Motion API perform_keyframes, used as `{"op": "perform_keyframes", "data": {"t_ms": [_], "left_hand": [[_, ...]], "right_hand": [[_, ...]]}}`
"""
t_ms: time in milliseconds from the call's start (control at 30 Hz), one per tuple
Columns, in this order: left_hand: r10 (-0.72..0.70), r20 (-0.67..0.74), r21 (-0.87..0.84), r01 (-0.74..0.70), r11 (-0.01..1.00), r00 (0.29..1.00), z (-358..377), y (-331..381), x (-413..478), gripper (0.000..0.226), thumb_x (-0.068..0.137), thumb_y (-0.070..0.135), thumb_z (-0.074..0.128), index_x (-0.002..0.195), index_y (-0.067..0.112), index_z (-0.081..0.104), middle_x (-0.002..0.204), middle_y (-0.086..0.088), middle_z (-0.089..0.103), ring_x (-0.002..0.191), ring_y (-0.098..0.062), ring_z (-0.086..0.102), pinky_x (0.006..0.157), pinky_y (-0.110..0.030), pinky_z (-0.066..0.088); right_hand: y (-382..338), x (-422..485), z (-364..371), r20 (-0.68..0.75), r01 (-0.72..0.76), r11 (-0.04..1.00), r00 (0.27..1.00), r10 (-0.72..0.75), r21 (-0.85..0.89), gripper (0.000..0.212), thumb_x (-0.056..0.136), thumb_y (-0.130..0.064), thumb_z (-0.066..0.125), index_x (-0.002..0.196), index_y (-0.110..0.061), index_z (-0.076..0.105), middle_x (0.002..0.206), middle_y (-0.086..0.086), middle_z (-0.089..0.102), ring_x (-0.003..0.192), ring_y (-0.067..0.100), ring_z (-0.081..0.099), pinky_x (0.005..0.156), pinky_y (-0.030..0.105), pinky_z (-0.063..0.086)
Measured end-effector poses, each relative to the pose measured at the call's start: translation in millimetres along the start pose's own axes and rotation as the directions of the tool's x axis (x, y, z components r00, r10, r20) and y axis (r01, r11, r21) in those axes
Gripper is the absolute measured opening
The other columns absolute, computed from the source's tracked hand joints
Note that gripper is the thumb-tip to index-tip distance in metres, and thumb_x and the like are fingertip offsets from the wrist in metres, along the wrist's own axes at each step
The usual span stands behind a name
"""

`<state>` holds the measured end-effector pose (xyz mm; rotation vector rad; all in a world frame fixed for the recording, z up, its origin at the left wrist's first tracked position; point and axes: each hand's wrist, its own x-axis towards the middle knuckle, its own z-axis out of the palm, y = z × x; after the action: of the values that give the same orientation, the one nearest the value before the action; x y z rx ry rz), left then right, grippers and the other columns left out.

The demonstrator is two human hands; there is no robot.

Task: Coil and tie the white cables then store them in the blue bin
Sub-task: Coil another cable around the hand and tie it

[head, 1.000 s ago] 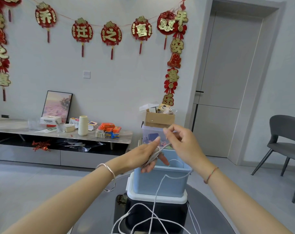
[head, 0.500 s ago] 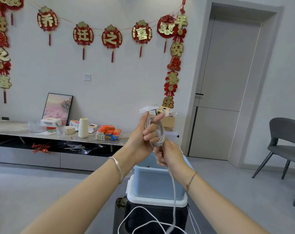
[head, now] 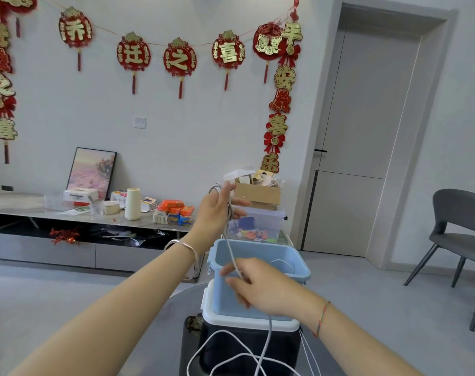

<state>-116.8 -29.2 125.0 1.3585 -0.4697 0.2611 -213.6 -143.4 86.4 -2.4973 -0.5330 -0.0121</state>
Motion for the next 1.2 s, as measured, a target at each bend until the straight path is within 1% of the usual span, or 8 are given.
{"op": "perform_keyframes", "data": {"t_ms": [133, 267, 400, 567, 667, 867, 1000, 1200], "left_hand": [[0.060, 0.174, 0.416, -0.129, 0.900, 0.983, -2.5, -10.3, -15.7, 0.044, 0.102, 0.030, 0.035, 0.098, -0.005, 0.061, 0.053, 0.005, 0.063, 0.049, -0.006, 0.058, 0.054, -0.016, 0.047], [-0.063, 0.381, 0.449, -0.125, 0.885, 0.922, -0.7, -3.9, -39.0, 0.066, 0.103, 0.041, 0.019, 0.061, 0.013, 0.062, 0.044, -0.003, 0.054, 0.040, -0.014, 0.048, 0.050, -0.019, 0.040], [-0.113, 0.483, 0.355, -0.076, 0.932, 0.868, 2.3, 13.5, -49.8, 0.070, 0.101, 0.050, 0.016, 0.086, 0.006, 0.068, 0.044, 0.002, 0.033, 0.039, -0.012, 0.032, 0.047, -0.022, 0.032], [-0.179, 0.622, 0.027, 0.208, 0.978, 0.762, 5.3, 31.7, -53.7, 0.054, 0.100, 0.043, 0.022, 0.069, 0.011, 0.054, 0.037, 0.008, 0.024, 0.030, -0.006, 0.018, 0.035, -0.015, 0.023], [-0.145, 0.670, -0.275, 0.425, 0.862, 0.728, 2.7, 39.6, -49.9, 0.049, 0.095, 0.041, 0.030, 0.062, 0.015, 0.056, 0.032, 0.011, 0.023, 0.023, -0.003, 0.018, 0.030, -0.014, 0.024], [-0.054, 0.449, -0.653, 0.369, 0.662, 0.892, 6.1, 52.3, -34.4, 0.050, 0.101, 0.043, 0.026, 0.080, 0.012, 0.060, 0.032, 0.006, 0.030, 0.024, -0.005, 0.026, 0.031, -0.013, 0.026], [-0.124, 0.126, -0.637, 0.176, 0.750, 0.984, 8.7, 41.3, -22.5, 0.049, 0.100, 0.047, 0.029, 0.098, 0.014, 0.065, 0.041, 0.010, 0.034, 0.031, -0.005, 0.029, 0.037, -0.012, 0.033], [-0.136, -0.072, -0.413, 0.094, 0.906, 0.988, -1.8, 8.9, -15.4, 0.050, 0.100, 0.048, 0.028, 0.109, 0.012, 0.060, 0.052, 0.011, 0.054, 0.039, -0.002, 0.043, 0.043, -0.013, 0.038]], "right_hand": [[-8.8, -5.4, -30.7, -0.298, 0.115, 0.985, 0.943, -0.149, -0.130, 0.027, 0.097, -0.031, 0.046, 0.080, -0.023, 0.066, 0.044, -0.010, 0.044, 0.043, 0.004, 0.040, 0.047, 0.017, 0.026], [4.2, 0.6, -58.2, -0.464, 0.227, 0.974, 0.863, -0.201, -0.002, 0.022, 0.090, -0.031, 0.062, 0.071, -0.019, 0.066, 0.060, -0.004, 0.065, 0.056, 0.014, 0.057, 0.062, 0.028, 0.048], [10.8, 4.3, -74.9, -0.576, 0.318, 0.927, 0.803, -0.151, 0.200, 0.019, 0.077, -0.022, 0.076, 0.068, -0.011, 0.063, 0.049, -0.002, 0.053, 0.047, 0.005, 0.042, 0.050, 0.016, 0.038], [11.7, 5.0, -77.2, -0.472, 0.337, 0.809, 0.877, -0.085, 0.481, 0.014, 0.085, -0.019, 0.065, 0.077, -0.011, 0.058, 0.049, -0.010, 0.047, 0.040, 0.005, 0.030, 0.040, 0.014, 0.025], [9.5, 5.5, -74.2, -0.436, 0.332, 0.718, 0.899, -0.043, 0.612, 0.016, 0.093, -0.024, 0.053, 0.082, -0.014, 0.058, 0.048, -0.009, 0.044, 0.039, 0.005, 0.026, 0.039, 0.015, 0.022], [13.4, 24.3, -44.1, -0.418, 0.244, 0.791, 0.908, 0.017, 0.562, 0.025, 0.102, -0.022, 0.035, 0.095, -0.008, 0.055, 0.050, -0.002, 0.044, 0.033, 0.002, 0.031, 0.035, 0.014, 0.023], [11.8, 24.5, -17.5, -0.319, 0.152, 0.838, 0.947, 0.027, 0.524, 0.030, 0.103, -0.022, 0.033, 0.103, -0.006, 0.058, 0.052, 0.006, 0.043, 0.031, 0.003, 0.032, 0.035, 0.013, 0.026], [11.0, 11.0, 8.5, -0.075, -0.014, 0.900, 0.996, 0.051, 0.435, 0.028, 0.102, -0.015, 0.034, 0.127, -0.015, 0.048, 0.057, 0.004, 0.048, 0.032, 0.001, 0.035, 0.037, 0.012, 0.029]]}}
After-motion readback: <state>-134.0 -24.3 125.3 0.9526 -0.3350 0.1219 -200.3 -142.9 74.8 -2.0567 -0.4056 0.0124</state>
